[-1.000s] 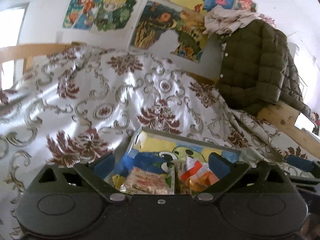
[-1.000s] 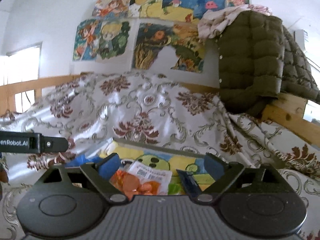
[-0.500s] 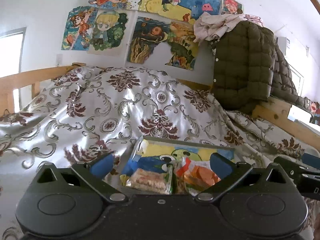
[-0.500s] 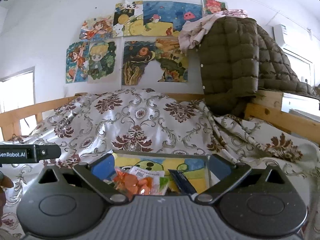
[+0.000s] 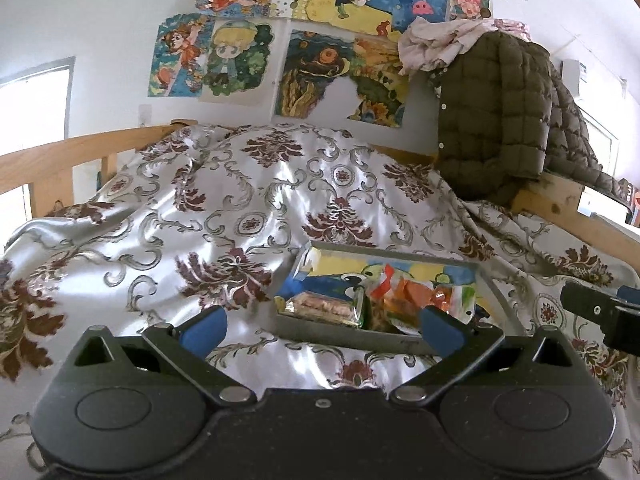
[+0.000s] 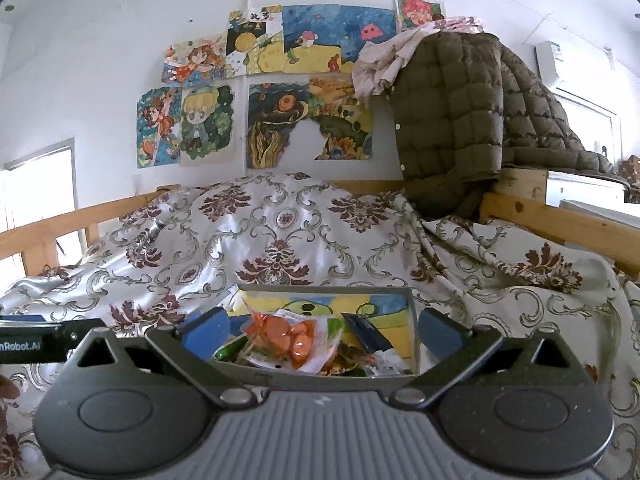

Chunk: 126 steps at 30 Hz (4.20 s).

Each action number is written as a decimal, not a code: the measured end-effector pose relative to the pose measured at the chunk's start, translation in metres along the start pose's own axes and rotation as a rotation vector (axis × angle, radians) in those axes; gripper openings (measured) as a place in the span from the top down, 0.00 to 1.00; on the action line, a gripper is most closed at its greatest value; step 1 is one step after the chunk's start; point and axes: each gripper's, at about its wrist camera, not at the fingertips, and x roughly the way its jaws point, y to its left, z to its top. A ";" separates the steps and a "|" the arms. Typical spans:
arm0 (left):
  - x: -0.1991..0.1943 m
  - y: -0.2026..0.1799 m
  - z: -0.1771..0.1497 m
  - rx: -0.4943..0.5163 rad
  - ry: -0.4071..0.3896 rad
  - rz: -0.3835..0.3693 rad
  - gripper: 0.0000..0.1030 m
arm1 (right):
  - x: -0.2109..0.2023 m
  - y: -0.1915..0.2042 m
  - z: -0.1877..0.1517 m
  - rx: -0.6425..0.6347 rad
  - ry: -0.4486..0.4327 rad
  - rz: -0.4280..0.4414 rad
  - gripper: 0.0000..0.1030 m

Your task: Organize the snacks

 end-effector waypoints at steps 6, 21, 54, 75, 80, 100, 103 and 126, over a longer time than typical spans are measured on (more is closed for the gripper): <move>-0.024 0.003 -0.008 0.014 -0.018 0.018 0.01 | -0.017 -0.002 -0.006 0.024 0.003 -0.004 0.00; -0.059 0.009 -0.030 0.002 0.012 0.054 0.01 | -0.057 0.011 -0.032 0.002 0.056 -0.008 0.00; -0.093 0.013 -0.062 0.002 0.104 0.121 0.01 | -0.094 0.038 -0.054 -0.026 0.175 -0.068 0.00; -0.093 0.012 -0.063 0.006 0.110 0.133 0.01 | -0.089 0.041 -0.058 -0.053 0.212 -0.078 0.00; -0.093 0.012 -0.063 0.007 0.111 0.133 0.01 | -0.088 0.040 -0.058 -0.054 0.217 -0.078 0.00; -0.093 0.011 -0.063 0.008 0.112 0.134 0.01 | -0.087 0.039 -0.058 -0.054 0.221 -0.077 0.00; -0.093 0.011 -0.063 0.008 0.112 0.134 0.01 | -0.087 0.039 -0.059 -0.054 0.223 -0.078 0.00; -0.093 0.011 -0.063 0.008 0.113 0.135 0.01 | -0.087 0.040 -0.060 -0.053 0.226 -0.078 0.00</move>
